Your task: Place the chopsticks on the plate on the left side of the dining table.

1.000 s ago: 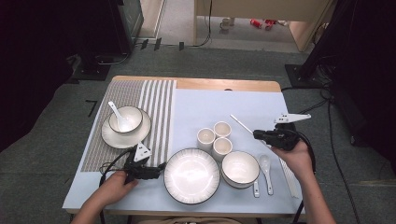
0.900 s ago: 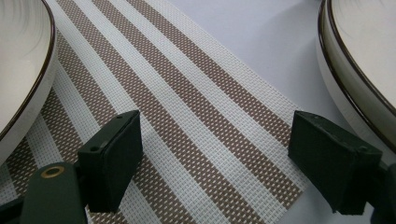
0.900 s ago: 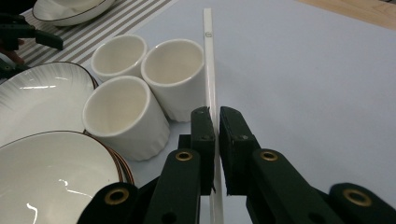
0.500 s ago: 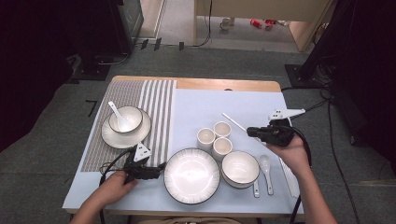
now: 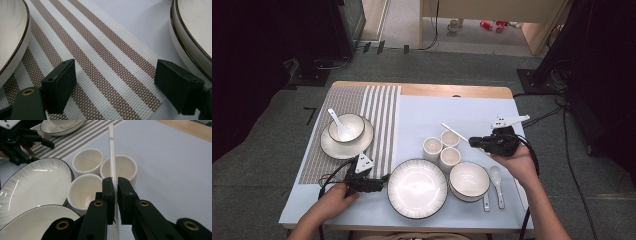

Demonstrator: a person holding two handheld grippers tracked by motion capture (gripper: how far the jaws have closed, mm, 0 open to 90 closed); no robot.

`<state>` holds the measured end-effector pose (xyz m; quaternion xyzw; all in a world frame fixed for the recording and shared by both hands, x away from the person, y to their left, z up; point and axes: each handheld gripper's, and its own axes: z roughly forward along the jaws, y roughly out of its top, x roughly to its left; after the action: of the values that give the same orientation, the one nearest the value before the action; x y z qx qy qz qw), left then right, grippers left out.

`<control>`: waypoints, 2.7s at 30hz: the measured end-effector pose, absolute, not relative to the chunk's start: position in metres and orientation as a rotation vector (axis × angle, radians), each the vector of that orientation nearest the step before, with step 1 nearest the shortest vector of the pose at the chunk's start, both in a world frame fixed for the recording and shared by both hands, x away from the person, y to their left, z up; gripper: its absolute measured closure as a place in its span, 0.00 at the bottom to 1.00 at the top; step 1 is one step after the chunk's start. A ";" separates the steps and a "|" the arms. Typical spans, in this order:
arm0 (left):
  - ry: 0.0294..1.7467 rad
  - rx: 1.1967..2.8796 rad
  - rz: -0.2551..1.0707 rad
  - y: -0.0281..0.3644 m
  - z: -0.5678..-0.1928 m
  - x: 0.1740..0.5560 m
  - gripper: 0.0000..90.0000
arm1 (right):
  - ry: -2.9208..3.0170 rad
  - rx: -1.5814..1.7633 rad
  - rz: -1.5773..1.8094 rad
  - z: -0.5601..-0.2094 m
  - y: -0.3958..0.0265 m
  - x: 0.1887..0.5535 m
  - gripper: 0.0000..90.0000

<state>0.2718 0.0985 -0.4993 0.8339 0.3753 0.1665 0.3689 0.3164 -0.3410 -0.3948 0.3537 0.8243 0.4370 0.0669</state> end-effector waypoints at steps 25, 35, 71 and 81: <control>0.966 2.138 0.427 0.098 -0.499 0.272 0.20 | 2.552 0.974 1.348 -0.382 -0.318 0.320 0.95; 0.962 2.140 0.417 0.099 -0.499 0.270 0.20 | 2.600 0.907 1.355 -0.378 -0.302 0.321 0.95; 0.962 2.139 0.420 0.099 -0.499 0.268 0.19 | 2.678 0.797 1.365 -0.369 -0.256 0.334 0.95; 0.962 2.140 0.420 0.099 -0.499 0.268 0.19 | 2.683 0.827 1.344 -0.359 -0.246 0.336 0.95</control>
<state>0.2680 0.0990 -0.4993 0.8340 0.3750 0.1638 0.3701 0.3364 -0.2459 -0.3594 0.2657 0.8618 0.4318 0.0143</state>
